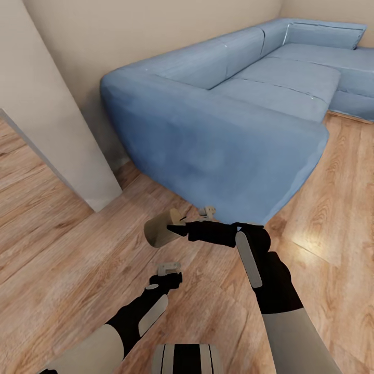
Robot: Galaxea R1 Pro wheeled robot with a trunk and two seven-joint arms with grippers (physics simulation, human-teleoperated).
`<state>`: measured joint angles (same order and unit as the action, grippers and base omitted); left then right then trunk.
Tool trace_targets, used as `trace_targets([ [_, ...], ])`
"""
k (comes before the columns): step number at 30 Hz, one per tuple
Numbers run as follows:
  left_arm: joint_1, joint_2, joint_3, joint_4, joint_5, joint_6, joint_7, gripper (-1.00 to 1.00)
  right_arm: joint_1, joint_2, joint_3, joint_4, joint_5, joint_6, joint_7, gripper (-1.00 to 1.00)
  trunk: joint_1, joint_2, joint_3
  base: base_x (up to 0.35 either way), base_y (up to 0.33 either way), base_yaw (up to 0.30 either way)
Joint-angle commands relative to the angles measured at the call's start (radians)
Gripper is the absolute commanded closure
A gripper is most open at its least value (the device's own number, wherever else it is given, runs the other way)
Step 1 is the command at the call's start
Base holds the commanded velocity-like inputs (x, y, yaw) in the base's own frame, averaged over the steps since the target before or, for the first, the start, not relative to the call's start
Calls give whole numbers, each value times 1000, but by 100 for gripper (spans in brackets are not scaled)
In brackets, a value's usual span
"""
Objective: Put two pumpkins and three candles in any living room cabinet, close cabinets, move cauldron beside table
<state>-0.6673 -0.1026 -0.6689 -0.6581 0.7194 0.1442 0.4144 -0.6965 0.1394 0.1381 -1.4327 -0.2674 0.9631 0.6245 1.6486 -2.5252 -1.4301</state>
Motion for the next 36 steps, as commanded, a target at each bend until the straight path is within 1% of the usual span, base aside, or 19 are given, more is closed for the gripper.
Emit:
trace_targets([
  [1,0,0,0,0,0,0,0,-100,0,0,0,0,-1,0,0,100,0,0,0,0,0,0],
  [3,0,3,1,0,0,-4,1,-100,0,0,1,0,-1,0,0,100,0,0,0,0,0,0],
  [5,0,7,2,0,-1,-39,4,-100,0,0,3,0,-2,0,0,100,0,0,0,0,0,0],
  [6,0,11,2,1,-1,-86,8,-100,0,-1,8,0,-2,0,0,100,0,0,0,0,0,0],
  [7,0,12,3,1,-1,-94,8,-100,0,-1,10,0,-1,0,0,100,0,0,0,0,0,0],
  [10,0,13,3,1,-1,-99,10,-100,0,-1,12,0,-1,0,0,100,1,-1,-12,0,0,0],
  [12,0,13,3,1,-1,-100,10,-100,0,0,12,0,-1,0,0,100,1,-1,-12,0,0,0],
  [14,0,13,3,0,-1,-100,10,-100,0,-1,12,0,-1,0,0,100,2,-1,-19,0,0,0],
  [16,0,13,3,0,-1,-100,10,-100,0,-1,12,0,-1,0,1,100,2,-1,-19,0,0,0],
  [19,0,12,3,0,-2,-101,10,-100,0,-1,13,0,-1,1,0,100,4,-2,-31,0,0,0],
  [22,0,12,3,-1,-2,-100,10,-100,0,-1,11,0,-1,1,0,100,4,-2,-31,0,0,0],
  [23,0,12,4,-1,-1,-100,10,-100,0,-1,11,0,-1,1,0,100,4,-2,-35,0,0,0],
  [25,12,24,-8,-13,-5,-111,22,-100,-3,-13,8,6,-1,-11,-4,100,4,-2,-35,0,0,0],
  [27,23,35,-16,-24,-5,-118,33,-100,-3,-16,9,6,0,-10,-4,100,4,-2,-35,0,0,0],
  [28,28,41,-10,-29,-6,-118,27,-100,-3,-14,9,6,0,-10,-4,100,4,-2,-35,0,0,0],
  [30,40,52,1,-17,-5,-118,26,-100,-3,-22,10,6,-1,-13,-2,100,4,-2,-35,0,0,0],
  [32,51,63,4,-8,-5,-118,26,-100,-3,-27,10,7,-2,-14,-2,100,4,-2,-35,0,0,0],
  [36,57,86,5,-31,-6,-118,27,-100,-3,-30,10,8,-3,-15,-2,100,4,-2,-35,0,0,0],
])
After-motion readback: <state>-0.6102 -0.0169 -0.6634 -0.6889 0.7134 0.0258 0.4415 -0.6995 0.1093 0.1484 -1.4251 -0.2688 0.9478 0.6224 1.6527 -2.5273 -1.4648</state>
